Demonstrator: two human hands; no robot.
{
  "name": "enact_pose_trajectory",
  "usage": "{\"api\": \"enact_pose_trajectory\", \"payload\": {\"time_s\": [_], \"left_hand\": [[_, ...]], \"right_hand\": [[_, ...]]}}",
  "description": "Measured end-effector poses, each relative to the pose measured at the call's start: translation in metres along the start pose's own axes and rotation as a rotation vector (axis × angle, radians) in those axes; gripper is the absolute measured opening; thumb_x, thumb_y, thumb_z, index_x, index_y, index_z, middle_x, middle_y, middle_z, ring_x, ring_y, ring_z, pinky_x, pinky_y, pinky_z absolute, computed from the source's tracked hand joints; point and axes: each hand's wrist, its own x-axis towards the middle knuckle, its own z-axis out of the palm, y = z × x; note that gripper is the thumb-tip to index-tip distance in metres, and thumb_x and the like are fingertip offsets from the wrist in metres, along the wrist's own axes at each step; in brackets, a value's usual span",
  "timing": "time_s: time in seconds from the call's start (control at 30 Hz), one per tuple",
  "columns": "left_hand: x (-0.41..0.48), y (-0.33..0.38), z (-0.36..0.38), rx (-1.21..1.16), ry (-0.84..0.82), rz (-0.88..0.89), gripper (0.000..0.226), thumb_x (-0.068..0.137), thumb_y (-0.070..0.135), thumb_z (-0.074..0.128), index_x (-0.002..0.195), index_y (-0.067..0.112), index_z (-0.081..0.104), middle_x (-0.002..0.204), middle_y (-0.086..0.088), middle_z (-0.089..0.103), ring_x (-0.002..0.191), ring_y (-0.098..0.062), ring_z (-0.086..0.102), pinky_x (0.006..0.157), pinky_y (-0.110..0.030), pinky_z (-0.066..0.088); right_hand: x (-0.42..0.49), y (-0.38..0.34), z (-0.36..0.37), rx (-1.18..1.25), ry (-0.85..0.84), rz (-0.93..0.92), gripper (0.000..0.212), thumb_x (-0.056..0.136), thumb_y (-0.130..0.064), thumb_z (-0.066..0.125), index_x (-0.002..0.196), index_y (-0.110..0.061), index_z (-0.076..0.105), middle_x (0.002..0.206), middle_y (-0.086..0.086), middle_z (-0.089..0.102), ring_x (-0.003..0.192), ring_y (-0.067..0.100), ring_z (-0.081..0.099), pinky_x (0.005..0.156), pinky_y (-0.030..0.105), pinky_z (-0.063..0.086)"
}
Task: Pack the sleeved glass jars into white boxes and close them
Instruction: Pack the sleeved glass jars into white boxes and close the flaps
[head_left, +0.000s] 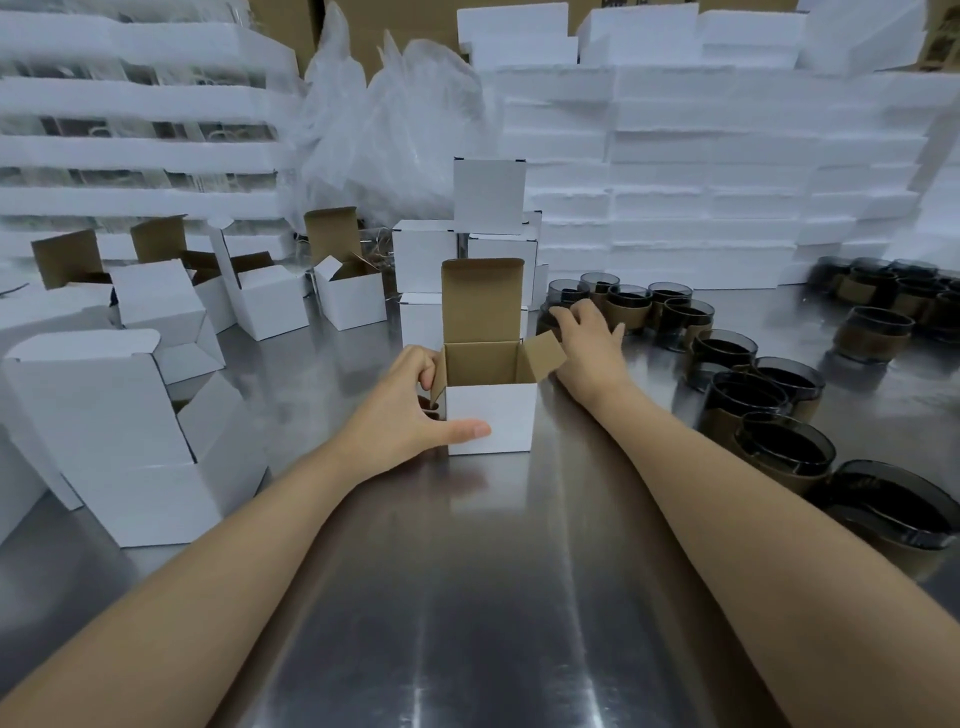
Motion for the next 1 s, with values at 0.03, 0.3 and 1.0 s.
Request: {"api": "enact_pose_trajectory", "payload": {"time_s": [0.03,0.3,1.0], "left_hand": [[-0.001,0.000,0.000,0.003,0.002,0.002,0.061,0.062,0.048,0.085,0.080,0.023,0.031,0.109,-0.001,0.056,0.097,-0.021,0.055,0.085,-0.047,0.051],[-0.004,0.001,0.001,0.015,0.007,-0.010,0.064,0.058,0.055,0.082,0.080,0.022,0.032,0.099,0.004,0.054,0.087,-0.010,0.051,0.071,-0.026,0.047],[-0.001,-0.006,0.005,0.068,0.026,0.039,0.061,0.053,0.072,0.074,0.086,0.042,0.033,0.105,0.016,0.048,0.099,-0.007,0.051,0.082,-0.026,0.047]], "right_hand": [[-0.006,0.001,-0.003,0.046,0.015,0.005,0.060,0.083,0.000,0.055,0.140,-0.012,0.040,0.129,0.012,0.039,0.127,0.029,0.034,0.112,0.059,0.020],[-0.060,-0.004,-0.026,0.129,0.193,-0.095,0.049,0.085,-0.010,0.063,0.132,-0.013,0.051,0.131,0.009,0.042,0.120,0.028,0.039,0.092,0.041,0.046],[-0.062,0.000,-0.042,1.299,0.129,0.408,0.039,0.087,-0.026,0.066,0.112,-0.020,0.037,0.109,-0.002,0.059,0.097,0.008,0.058,0.084,0.020,0.045]]}}
